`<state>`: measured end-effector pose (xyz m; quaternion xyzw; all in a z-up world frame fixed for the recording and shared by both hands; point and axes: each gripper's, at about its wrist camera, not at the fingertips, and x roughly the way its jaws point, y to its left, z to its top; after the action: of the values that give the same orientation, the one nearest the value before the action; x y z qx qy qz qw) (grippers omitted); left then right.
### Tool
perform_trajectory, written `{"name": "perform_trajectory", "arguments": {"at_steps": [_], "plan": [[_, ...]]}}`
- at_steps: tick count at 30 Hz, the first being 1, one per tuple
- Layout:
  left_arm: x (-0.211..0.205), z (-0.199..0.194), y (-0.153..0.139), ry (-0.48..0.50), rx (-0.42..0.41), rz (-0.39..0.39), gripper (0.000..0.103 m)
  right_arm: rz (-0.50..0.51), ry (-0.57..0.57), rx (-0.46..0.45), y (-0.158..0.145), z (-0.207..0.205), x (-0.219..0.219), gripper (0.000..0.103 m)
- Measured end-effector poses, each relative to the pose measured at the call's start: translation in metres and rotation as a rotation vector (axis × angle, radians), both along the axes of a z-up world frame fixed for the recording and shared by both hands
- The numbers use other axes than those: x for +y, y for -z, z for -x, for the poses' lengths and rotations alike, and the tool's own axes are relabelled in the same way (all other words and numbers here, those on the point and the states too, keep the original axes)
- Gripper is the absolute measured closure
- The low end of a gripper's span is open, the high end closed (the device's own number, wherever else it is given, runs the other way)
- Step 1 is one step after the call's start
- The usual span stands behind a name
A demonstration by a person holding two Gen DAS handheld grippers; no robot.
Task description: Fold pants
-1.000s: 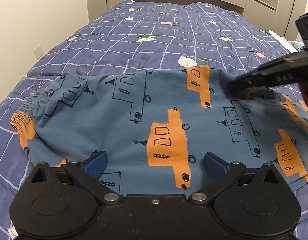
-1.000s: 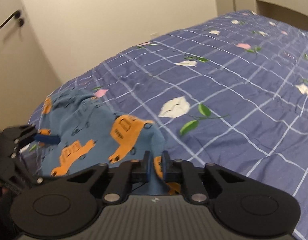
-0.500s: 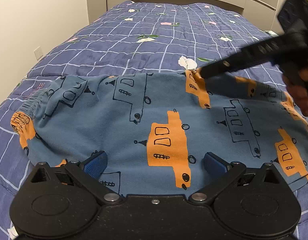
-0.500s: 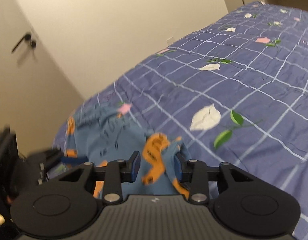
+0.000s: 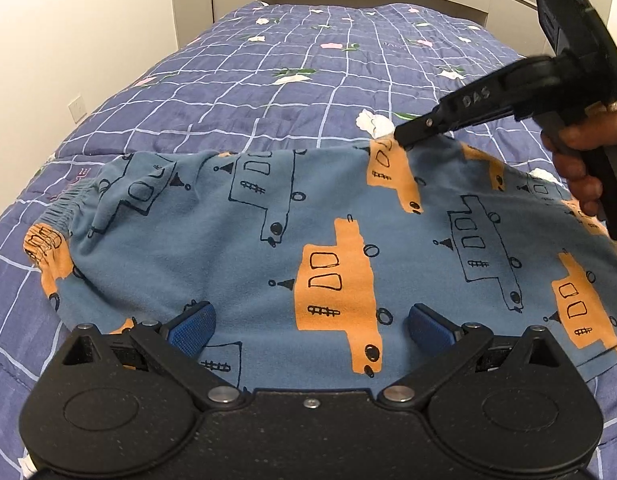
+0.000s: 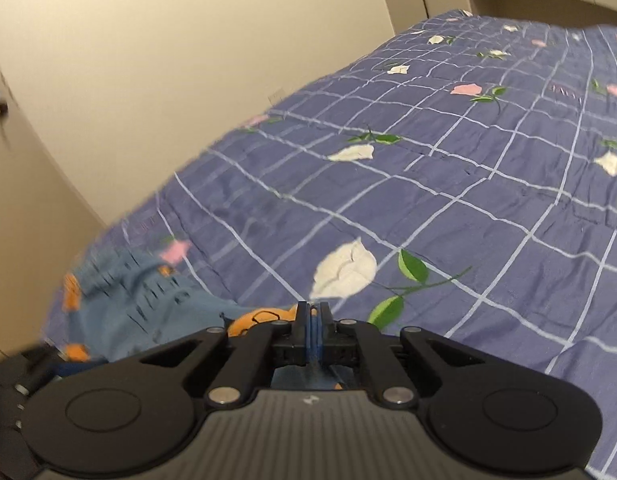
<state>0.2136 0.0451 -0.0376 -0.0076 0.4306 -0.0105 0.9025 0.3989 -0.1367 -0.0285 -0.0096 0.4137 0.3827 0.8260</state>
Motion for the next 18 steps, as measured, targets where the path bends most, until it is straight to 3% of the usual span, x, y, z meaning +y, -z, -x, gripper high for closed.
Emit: {"name": "perform_trajectory", "arguments": {"at_steps": [1, 4, 6, 10, 12, 14, 18], "plan": [[0.0, -0.001, -0.001, -0.005, 0.006, 0.001, 0.001, 0.012, 0.001, -0.008, 0.002, 0.001, 0.002, 0.098], [0.0, -0.005, -0.006, -0.022, 0.027, 0.014, 0.001, 0.022, 0.017, -0.038, 0.0, 0.009, 0.002, 0.084], [0.0, -0.007, -0.009, -0.038, 0.038, 0.028, 0.001, 0.022, 0.032, -0.065, -0.006, 0.018, -0.006, 0.053], [-0.005, -0.006, -0.019, -0.051, 0.043, 0.06, 0.001, 0.048, 0.085, -0.145, -0.023, 0.047, -0.031, 0.037], [-0.012, -0.005, -0.024, -0.042, 0.038, 0.059, 0.001, 0.07, 0.136, -0.184, -0.03, 0.065, -0.048, 0.016], [-0.023, -0.002, -0.03, -0.024, 0.025, 0.05, 0.001, 0.093, 0.194, -0.217, -0.036, 0.086, -0.066, 0.004], [-0.051, 0.001, -0.043, 0.026, 0.005, 0.039, 0.001, 0.176, 0.317, -0.255, -0.045, 0.128, -0.102, 0.0]]}}
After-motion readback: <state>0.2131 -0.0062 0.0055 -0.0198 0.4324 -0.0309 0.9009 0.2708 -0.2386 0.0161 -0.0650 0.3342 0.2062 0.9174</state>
